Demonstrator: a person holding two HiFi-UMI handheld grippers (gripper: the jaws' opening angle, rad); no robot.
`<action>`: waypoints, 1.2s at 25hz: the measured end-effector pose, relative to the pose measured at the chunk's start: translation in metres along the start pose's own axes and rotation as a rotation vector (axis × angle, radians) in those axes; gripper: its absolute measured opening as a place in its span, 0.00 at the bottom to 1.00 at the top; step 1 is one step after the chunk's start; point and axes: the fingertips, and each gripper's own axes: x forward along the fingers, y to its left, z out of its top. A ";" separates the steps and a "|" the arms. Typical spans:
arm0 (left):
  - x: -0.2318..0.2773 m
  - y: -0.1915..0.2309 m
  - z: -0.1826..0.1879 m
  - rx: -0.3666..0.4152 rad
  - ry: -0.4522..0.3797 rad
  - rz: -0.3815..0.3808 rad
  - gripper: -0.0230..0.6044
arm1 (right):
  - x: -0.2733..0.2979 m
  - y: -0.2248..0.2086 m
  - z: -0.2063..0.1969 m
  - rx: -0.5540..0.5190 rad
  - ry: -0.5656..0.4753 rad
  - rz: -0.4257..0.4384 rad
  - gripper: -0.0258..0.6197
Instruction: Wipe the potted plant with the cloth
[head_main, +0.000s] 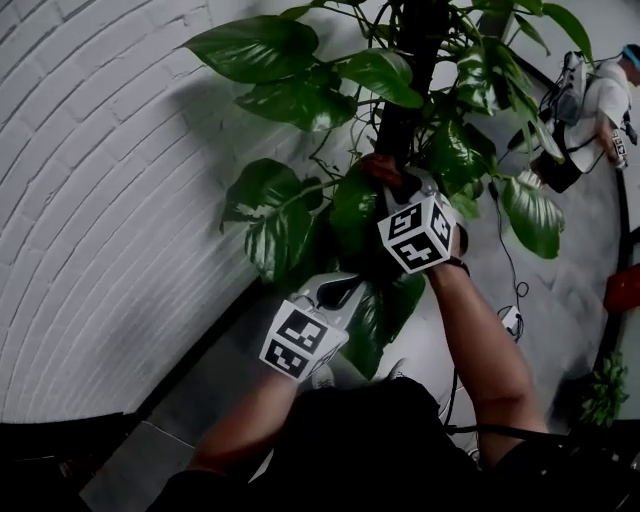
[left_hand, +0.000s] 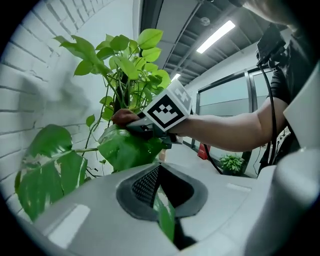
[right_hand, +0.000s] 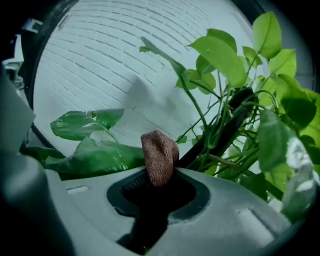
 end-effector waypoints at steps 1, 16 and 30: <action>-0.003 0.000 -0.002 0.002 0.000 -0.005 0.06 | 0.002 0.005 0.001 -0.017 0.007 0.017 0.15; -0.021 0.011 -0.021 -0.016 0.009 -0.035 0.06 | -0.011 0.061 0.013 -0.304 0.097 0.086 0.15; -0.022 0.011 -0.035 -0.023 0.029 -0.051 0.06 | -0.032 0.098 0.011 -0.444 0.090 0.109 0.15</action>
